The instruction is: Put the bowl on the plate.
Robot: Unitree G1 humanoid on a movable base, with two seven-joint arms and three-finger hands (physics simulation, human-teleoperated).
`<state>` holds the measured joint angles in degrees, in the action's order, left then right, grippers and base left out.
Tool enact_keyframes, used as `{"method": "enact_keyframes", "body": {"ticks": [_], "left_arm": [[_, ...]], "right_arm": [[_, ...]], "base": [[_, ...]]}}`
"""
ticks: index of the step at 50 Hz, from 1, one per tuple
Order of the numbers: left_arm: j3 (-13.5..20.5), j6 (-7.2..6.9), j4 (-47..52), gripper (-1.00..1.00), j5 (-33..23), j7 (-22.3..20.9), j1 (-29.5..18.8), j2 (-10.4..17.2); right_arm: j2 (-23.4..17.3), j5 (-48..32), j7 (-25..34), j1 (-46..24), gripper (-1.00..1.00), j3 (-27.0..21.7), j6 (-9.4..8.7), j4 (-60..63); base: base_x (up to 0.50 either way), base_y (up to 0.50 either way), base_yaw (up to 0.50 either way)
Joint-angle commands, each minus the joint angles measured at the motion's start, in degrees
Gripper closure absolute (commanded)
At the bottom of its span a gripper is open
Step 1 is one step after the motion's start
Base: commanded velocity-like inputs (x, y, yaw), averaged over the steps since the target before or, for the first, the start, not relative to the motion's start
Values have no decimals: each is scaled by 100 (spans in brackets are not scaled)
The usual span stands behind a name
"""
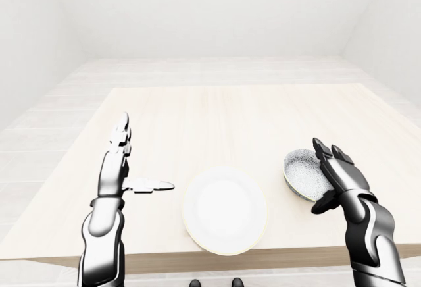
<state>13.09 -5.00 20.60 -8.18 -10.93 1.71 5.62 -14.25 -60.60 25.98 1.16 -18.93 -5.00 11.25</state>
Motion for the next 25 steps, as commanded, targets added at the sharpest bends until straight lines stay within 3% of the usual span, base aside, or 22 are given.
{"method": "enact_keyframes", "body": {"ticks": [1, 25], "left_arm": [[40, 0, -31, -100, -9, -14, -9, 12], [49, 0, -150, -100, -21, -32, 37, 13]], "right_arm": [[21, -82, -315, -14, -100, 235, 0, -453], [112, -7, -612, 258, -100, 344, 0, -701]], "base": [[0, 0, 0], [0, 0, 0]]}}
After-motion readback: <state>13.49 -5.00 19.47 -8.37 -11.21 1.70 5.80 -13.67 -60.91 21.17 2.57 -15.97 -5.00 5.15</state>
